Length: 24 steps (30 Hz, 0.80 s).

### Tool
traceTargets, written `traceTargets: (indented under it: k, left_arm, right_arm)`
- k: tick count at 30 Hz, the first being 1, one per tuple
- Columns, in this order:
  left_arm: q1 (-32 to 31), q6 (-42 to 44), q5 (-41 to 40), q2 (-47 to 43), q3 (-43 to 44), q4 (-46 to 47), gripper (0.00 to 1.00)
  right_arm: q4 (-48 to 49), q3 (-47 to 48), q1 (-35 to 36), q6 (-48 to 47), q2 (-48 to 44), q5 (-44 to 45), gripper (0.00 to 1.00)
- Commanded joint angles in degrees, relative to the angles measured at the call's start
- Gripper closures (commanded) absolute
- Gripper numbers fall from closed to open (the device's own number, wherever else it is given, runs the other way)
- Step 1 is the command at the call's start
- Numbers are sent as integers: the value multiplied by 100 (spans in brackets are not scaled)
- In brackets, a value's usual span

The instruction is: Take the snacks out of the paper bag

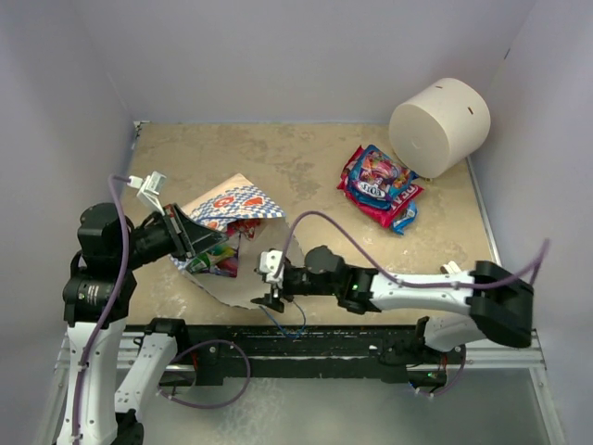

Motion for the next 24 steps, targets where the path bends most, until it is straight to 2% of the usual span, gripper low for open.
traceTargets:
  k: [1,8,13,19,24]
  left_arm:
    - [-11,-155,-121,-75,106,231,100]
    - [-11,-113,-244,107,343,19,100]
    - [-11,-114,-369,57,407,-215,100]
    - [-11,-273,-450,-175,351,-280,100]
    - [-11,-381,-442,-214,342,-220,100]
  right_arm:
    - [1740,461,108,-870,941,1002,29]
    - [2928,1111,101,-1533,2560,1531,30]
    - [3993,1560,76,-1446,3453,2456,27]
    - [4858,2522,75,-1198,4385,3560,12]
    - [5094,3293,-34,-1451,5076,3522,1]
